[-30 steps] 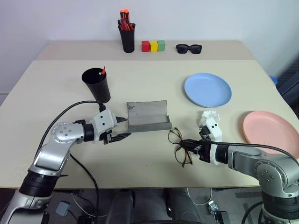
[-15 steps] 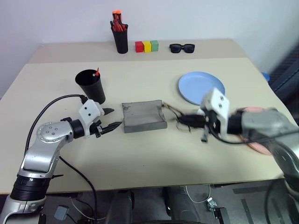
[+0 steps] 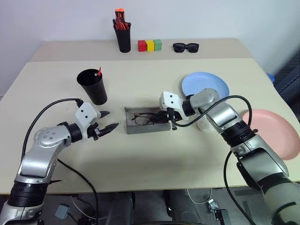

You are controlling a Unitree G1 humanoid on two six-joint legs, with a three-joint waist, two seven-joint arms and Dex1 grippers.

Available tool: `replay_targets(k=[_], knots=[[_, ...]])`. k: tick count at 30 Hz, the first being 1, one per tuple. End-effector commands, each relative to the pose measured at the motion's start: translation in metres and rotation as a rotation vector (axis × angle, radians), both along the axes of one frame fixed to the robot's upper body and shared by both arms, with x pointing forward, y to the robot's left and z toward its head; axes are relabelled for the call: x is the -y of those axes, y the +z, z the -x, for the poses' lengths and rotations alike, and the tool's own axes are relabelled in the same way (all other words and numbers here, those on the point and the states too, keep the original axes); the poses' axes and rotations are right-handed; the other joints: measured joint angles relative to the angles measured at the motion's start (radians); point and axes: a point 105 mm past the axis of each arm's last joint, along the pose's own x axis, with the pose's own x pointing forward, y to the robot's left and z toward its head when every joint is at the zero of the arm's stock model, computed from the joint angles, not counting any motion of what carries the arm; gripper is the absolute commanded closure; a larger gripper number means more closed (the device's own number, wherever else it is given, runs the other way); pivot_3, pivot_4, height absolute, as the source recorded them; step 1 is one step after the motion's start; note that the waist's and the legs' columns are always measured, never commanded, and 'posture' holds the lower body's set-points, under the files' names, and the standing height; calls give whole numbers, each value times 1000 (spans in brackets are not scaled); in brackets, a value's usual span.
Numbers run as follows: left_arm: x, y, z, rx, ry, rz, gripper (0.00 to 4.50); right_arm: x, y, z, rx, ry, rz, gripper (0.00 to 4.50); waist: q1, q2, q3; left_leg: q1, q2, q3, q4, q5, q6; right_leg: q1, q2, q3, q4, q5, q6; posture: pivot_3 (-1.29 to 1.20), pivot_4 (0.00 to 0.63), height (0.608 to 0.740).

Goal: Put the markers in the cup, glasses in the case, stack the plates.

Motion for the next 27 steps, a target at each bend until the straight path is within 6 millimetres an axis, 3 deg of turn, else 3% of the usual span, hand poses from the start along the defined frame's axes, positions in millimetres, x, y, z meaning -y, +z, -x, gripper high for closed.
replay_targets(k=[1,3,6,7,8,12,16,22,27], knots=[[2,14,3,56,-2,3,1568,-5,9,-3,30,36,-3,4167,-1,0,0,0,0,0,0,0,0,0,0,0,0,0,0,0,150,740],[4,14,2,60,-1,8,1568,-8,14,-7,41,25,-26,3507,-1,0,0,1,0,0,1,0,-1,1,0,0,0,0,-1,0,150,740],[7,16,-2,59,4,41,1568,-11,27,-10,100,4,-75,2097,-1,0,0,1,0,0,1,1,-1,1,0,0,1,0,-1,0,150,740],[9,17,-5,62,7,56,2127,-11,31,-11,120,-4,-89,1528,0,0,0,1,0,0,1,1,-1,1,0,0,1,0,-1,0,150,740],[12,19,-8,64,2,73,2387,-9,36,-10,142,-8,-102,1509,2,0,0,1,0,0,1,1,-1,0,0,0,1,1,-1,0,150,740],[30,28,-27,82,-15,109,4474,5,54,0,193,-59,-166,1509,10,0,0,0,0,-1,1,1,-1,1,0,0,0,1,0,0,150,740],[49,38,-59,117,-3,142,4474,23,56,19,195,-153,-205,1509,26,0,0,0,-1,-1,2,1,-1,2,0,0,0,1,0,0,150,740],[69,32,-94,88,-40,84,4474,46,43,50,143,-324,-220,1509,23,0,0,0,-1,-1,2,1,-1,1,0,0,0,0,0,0,150,740],[88,17,-116,-91,-77,39,4474,74,19,78,69,-528,-207,1509,30,-1,-1,-2,-2,-2,3,1,-1,2,0,-1,0,0,1,0,150,740]])
